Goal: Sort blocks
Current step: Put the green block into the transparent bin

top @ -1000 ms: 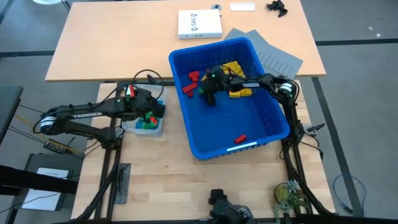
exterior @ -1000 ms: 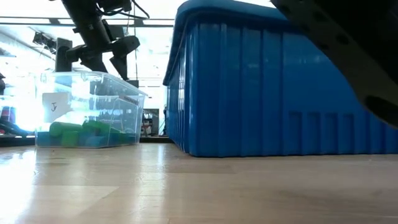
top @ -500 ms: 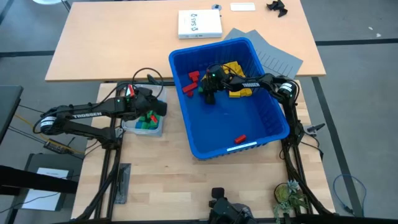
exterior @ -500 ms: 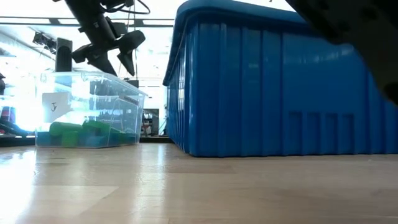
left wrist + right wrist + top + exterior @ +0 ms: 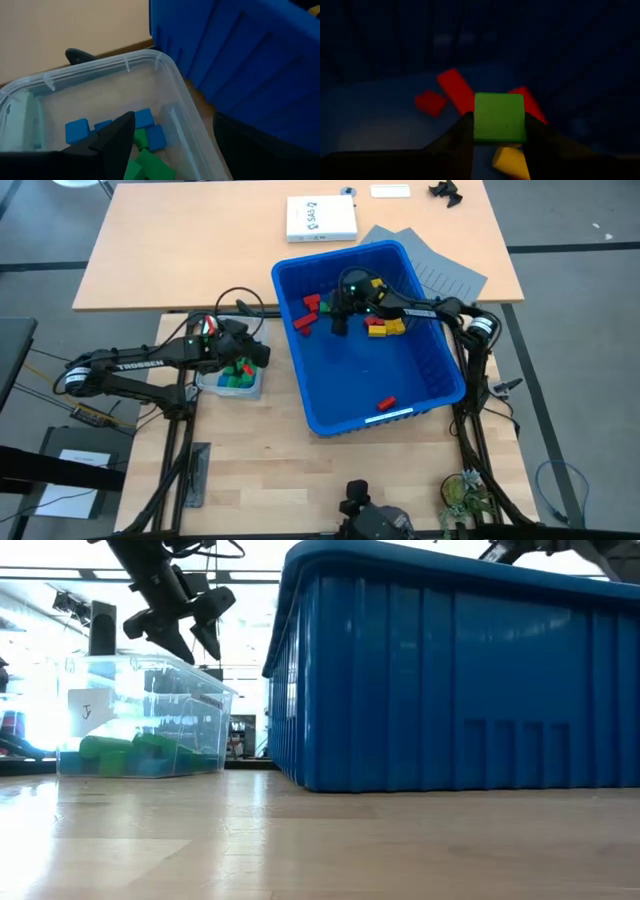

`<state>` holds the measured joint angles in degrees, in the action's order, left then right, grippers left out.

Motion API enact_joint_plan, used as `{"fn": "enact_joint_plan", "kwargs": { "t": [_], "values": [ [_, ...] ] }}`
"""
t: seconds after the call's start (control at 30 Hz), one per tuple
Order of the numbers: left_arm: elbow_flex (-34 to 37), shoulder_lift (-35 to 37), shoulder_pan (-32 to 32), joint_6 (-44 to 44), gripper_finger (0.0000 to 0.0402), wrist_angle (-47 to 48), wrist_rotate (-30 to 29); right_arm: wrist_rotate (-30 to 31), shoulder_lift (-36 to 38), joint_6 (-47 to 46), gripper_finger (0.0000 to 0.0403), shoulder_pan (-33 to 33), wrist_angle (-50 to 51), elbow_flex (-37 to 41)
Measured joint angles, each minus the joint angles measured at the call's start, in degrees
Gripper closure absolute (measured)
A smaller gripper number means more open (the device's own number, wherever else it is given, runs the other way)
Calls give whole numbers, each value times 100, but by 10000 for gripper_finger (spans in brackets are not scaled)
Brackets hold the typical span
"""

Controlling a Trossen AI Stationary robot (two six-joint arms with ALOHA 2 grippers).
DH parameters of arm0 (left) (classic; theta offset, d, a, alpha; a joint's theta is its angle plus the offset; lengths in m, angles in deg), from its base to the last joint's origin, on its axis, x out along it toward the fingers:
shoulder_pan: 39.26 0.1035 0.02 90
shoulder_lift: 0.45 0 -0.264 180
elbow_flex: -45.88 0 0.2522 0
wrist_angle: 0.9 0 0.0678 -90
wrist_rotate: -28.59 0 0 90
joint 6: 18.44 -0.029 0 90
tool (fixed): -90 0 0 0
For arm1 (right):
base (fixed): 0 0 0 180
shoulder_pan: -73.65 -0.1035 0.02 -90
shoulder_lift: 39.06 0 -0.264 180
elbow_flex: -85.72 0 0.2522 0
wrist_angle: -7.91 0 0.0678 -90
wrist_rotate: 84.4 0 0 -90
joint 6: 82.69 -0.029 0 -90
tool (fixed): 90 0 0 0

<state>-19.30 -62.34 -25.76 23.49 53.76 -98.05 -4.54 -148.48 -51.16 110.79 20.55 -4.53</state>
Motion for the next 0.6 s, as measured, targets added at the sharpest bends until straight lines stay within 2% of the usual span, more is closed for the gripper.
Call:
{"fn": "enact_joint_plan", "kwargs": {
  "t": [0.33, 0.6],
  "values": [
    [0, 0, 0, -278, 124, -182, 59, 2, 804, -46, 276, -30, 163, -2],
    [0, 0, -1, -492, 124, -437, 190, -2, 1058, -53, 276, -261, 228, -1]
  ]
}}
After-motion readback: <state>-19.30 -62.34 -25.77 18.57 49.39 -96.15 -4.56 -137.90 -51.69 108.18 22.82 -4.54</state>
